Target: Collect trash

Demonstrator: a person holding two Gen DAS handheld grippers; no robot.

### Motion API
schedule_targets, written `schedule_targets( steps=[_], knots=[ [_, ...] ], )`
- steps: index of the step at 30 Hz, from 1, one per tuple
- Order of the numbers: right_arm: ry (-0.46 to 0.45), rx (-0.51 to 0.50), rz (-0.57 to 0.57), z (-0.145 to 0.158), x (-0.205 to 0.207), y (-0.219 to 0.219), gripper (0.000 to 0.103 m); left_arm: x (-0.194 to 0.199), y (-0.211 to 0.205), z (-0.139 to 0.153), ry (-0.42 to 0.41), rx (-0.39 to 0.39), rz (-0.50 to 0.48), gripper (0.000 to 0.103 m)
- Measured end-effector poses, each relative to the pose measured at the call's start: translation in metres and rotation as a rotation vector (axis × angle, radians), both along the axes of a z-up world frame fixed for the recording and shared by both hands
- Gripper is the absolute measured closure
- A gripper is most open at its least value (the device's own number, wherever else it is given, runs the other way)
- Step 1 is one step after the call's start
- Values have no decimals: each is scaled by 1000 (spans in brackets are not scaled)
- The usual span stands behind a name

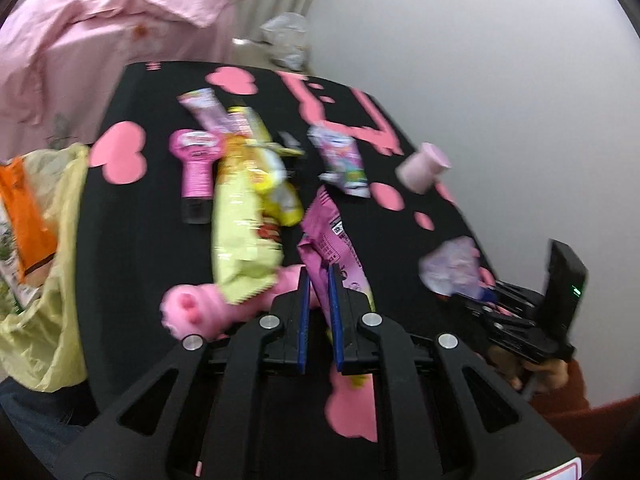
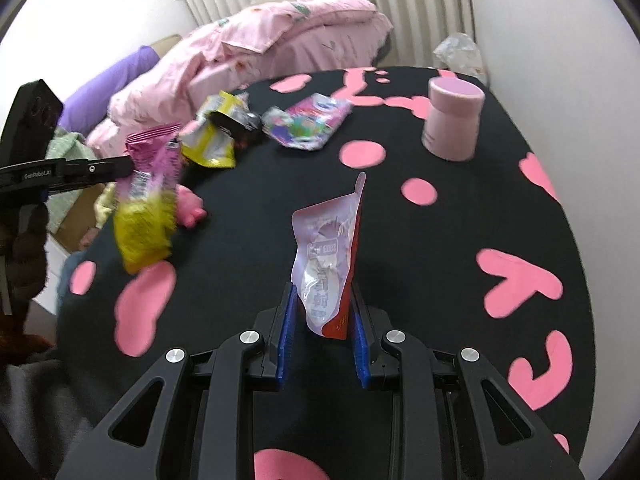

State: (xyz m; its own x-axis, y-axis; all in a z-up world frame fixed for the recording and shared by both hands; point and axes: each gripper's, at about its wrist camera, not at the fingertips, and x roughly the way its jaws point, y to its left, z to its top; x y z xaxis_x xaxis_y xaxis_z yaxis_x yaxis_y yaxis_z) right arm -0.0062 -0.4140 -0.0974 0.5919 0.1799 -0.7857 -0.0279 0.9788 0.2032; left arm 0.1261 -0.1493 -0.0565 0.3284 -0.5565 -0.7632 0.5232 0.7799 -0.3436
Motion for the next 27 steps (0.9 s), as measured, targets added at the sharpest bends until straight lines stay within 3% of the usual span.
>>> schedule_targets(
  steps=[2,7,10,12,13,15,27],
  knots=[
    [5,-30,10,-2,1,3,64,4,-1,-6,-38,32,37,94],
    [-9,-91,2,-4,3,5,63,10,-5,-19,-48,51,49,93],
    [-31,-74,-16,-1,2,-1,63,7,-9,-21,-60,49,41,93],
    [-44,-41,-21,2,2,-4,79,6,-10,-20,-63,35,31,93],
    [-51,-27,-25,5,3,-6,81,4,-9,-17,-72,30,30,94],
    [-63,-15,-22,10,5,-6,94,1,-6,-11,-86,12,28,95],
    [-162,-35,114,62,23,41,98,-19,38,42,-212,-89,73,95]
  ],
)
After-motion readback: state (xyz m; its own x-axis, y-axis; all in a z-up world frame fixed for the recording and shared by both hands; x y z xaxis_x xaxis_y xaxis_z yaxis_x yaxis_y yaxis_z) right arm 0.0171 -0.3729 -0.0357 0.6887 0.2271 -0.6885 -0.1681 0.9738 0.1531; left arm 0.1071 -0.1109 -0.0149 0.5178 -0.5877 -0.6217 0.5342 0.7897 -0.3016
